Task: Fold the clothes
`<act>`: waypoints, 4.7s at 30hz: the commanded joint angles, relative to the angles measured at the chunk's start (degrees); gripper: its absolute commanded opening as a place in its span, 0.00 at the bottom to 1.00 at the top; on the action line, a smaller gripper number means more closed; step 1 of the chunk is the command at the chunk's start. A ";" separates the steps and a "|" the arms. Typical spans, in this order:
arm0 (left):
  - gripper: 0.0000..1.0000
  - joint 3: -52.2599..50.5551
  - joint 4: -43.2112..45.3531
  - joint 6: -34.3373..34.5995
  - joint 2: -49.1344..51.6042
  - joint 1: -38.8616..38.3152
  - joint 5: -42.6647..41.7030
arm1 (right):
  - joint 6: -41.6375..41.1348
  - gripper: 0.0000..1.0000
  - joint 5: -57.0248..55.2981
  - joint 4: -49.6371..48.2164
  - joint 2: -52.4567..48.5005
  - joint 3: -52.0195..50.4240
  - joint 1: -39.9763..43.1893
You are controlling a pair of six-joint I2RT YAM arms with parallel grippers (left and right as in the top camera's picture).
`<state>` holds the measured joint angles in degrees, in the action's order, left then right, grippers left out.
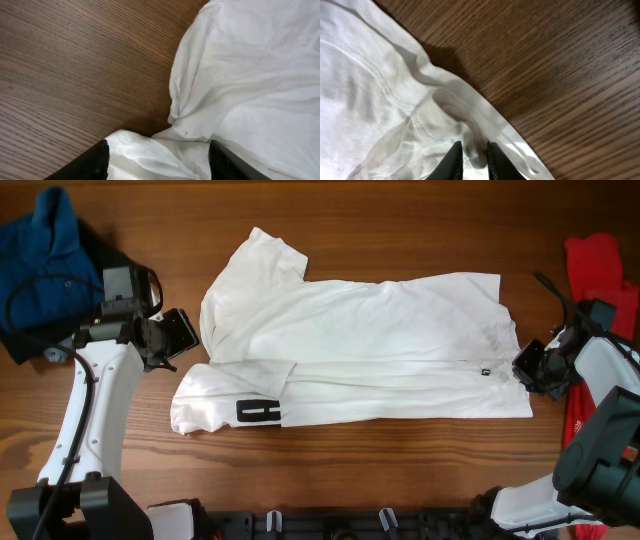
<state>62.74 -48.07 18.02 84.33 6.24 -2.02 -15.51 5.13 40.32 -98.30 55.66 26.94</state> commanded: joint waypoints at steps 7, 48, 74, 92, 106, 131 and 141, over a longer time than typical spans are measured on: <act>0.63 0.55 -0.20 -1.20 0.33 -0.39 0.63 | 0.44 0.17 0.96 -0.59 0.26 1.36 -0.09; 0.63 0.55 -0.24 -1.16 0.33 -0.39 1.44 | -1.20 0.07 2.56 -4.46 0.81 4.68 -0.09; 0.60 0.52 3.21 -1.18 0.33 -0.46 -5.73 | 12.70 0.18 16.02 11.82 4.04 4.98 -11.65; 0.34 -13.79 8.74 3.43 4.81 -22.32 -12.96 | 13.99 0.30 15.50 9.42 4.02 3.56 -38.16; 0.38 -15.08 13.88 3.91 14.60 -25.24 -12.96 | 13.99 0.33 15.34 8.33 -0.28 3.48 -45.66; 0.40 -15.08 14.29 3.87 15.45 -25.24 -12.96 | 8.07 0.32 8.98 3.61 -8.24 2.73 -46.21; 0.41 -15.08 14.25 3.87 15.45 -25.24 -12.94 | -7.67 0.31 -9.57 1.05 -8.20 3.39 -45.31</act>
<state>49.10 -34.68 21.76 96.12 -18.74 -14.94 -16.62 10.92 42.35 -104.47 59.59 -19.75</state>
